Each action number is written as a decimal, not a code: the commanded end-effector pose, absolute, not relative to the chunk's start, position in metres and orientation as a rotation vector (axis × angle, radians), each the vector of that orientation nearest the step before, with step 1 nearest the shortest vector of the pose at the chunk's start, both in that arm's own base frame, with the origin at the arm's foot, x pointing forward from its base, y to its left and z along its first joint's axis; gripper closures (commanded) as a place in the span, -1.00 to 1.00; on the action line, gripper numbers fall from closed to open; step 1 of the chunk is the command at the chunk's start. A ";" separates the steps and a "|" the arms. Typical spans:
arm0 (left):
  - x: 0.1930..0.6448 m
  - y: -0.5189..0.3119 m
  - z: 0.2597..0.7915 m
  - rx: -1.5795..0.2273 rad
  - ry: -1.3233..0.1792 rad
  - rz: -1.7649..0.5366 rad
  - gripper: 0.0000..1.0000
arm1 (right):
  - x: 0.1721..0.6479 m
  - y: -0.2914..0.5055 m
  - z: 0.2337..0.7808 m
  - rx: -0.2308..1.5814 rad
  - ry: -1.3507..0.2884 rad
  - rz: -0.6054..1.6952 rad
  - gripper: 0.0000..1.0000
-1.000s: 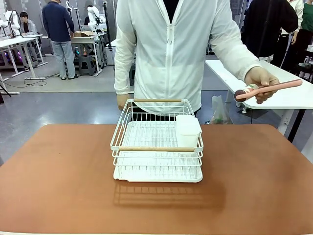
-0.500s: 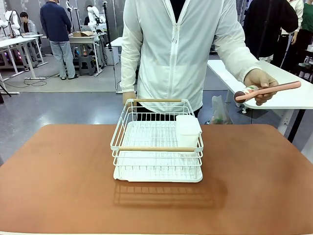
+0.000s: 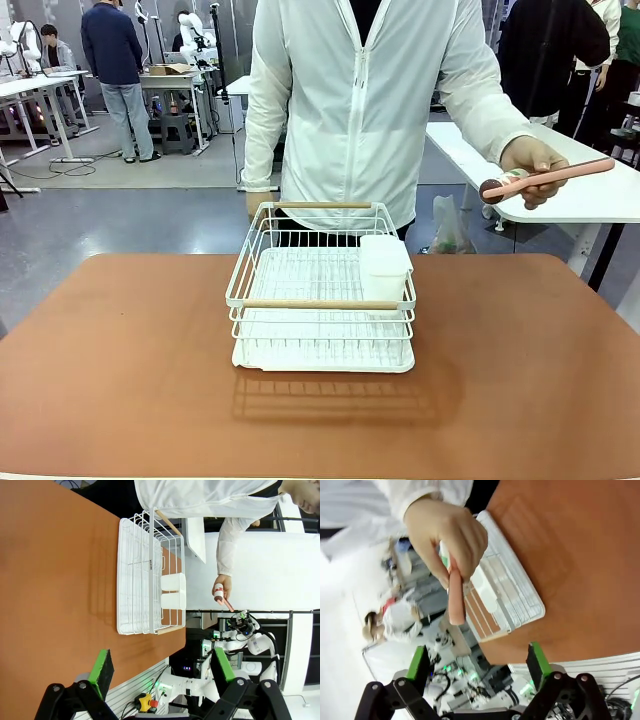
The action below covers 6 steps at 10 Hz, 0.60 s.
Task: Clean the table.
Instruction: Pick up the Lint Roller when the human hands it over.
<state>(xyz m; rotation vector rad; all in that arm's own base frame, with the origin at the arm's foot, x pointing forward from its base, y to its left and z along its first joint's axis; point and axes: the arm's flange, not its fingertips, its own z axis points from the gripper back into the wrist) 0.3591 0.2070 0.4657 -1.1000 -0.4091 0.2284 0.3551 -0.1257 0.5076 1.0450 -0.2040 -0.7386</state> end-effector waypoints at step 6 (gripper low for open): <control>0.356 0.209 0.466 -1.108 -0.410 0.213 -1.00 | 0.378 -0.028 0.489 0.973 -0.302 -0.902 -1.00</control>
